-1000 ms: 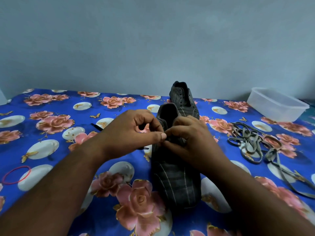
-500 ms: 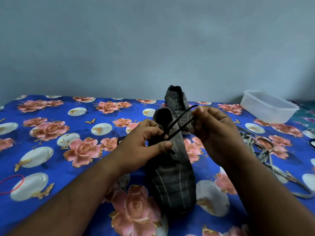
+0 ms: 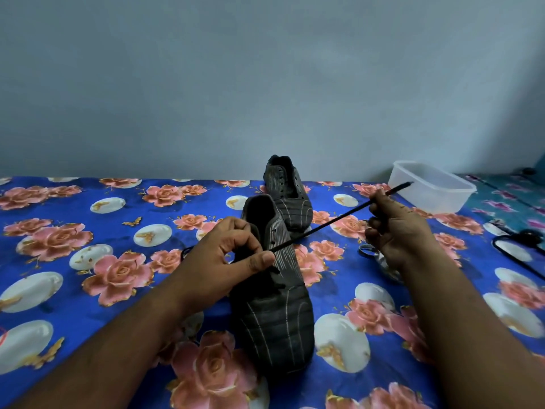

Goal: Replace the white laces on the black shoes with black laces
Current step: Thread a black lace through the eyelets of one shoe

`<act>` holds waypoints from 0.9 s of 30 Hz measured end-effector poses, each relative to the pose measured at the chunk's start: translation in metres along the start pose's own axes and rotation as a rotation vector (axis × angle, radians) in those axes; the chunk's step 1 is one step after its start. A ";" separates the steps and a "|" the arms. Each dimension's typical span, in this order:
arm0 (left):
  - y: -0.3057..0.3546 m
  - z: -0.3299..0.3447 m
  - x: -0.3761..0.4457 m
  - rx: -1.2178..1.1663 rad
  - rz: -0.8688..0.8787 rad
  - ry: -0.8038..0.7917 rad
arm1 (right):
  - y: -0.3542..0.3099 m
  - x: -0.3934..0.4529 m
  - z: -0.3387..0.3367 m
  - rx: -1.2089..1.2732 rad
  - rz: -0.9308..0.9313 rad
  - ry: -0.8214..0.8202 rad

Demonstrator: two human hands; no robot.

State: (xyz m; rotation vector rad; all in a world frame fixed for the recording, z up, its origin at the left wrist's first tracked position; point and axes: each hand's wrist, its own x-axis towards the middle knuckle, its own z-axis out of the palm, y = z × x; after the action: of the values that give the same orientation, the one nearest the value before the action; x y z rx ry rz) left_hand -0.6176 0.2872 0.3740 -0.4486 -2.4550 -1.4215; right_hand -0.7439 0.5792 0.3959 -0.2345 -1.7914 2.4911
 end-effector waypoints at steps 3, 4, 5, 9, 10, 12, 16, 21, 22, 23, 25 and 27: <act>-0.003 0.000 0.001 -0.033 0.011 0.009 | 0.001 0.007 -0.008 -0.016 0.013 0.080; -0.004 0.000 0.002 -0.047 0.017 0.013 | 0.002 0.008 -0.009 -0.040 0.009 0.098; -0.005 0.000 0.002 -0.065 0.018 0.017 | 0.002 0.009 -0.009 -0.064 0.004 0.109; 0.002 0.000 0.000 -0.162 0.020 0.011 | 0.002 0.003 -0.003 -0.083 -0.066 0.021; 0.005 0.000 -0.001 -0.222 0.021 0.018 | 0.000 -0.001 0.001 -0.086 -0.095 -0.046; 0.010 -0.002 -0.001 -0.323 0.029 0.041 | -0.005 -0.016 0.014 -0.126 -0.145 -0.220; 0.011 -0.003 0.001 -0.267 0.057 0.116 | -0.003 -0.054 0.043 -0.170 -0.177 -0.548; 0.021 0.001 -0.001 -0.268 0.027 0.111 | 0.015 -0.087 0.069 -0.142 -0.172 -0.750; 0.026 0.003 -0.001 -0.245 0.036 0.106 | 0.018 -0.091 0.072 -0.138 -0.176 -0.766; 0.031 0.005 -0.002 -0.218 0.053 0.113 | 0.019 -0.094 0.074 -0.136 -0.183 -0.773; 0.037 0.009 -0.003 -0.224 0.064 0.135 | 0.022 -0.097 0.076 -0.132 -0.202 -0.770; 0.038 0.011 -0.004 -0.229 0.052 0.156 | 0.023 -0.097 0.077 -0.130 -0.204 -0.760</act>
State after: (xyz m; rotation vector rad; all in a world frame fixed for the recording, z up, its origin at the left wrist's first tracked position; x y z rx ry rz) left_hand -0.6000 0.3143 0.3967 -0.4279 -2.1542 -1.6569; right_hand -0.6594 0.4863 0.4068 0.9641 -2.0535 2.4825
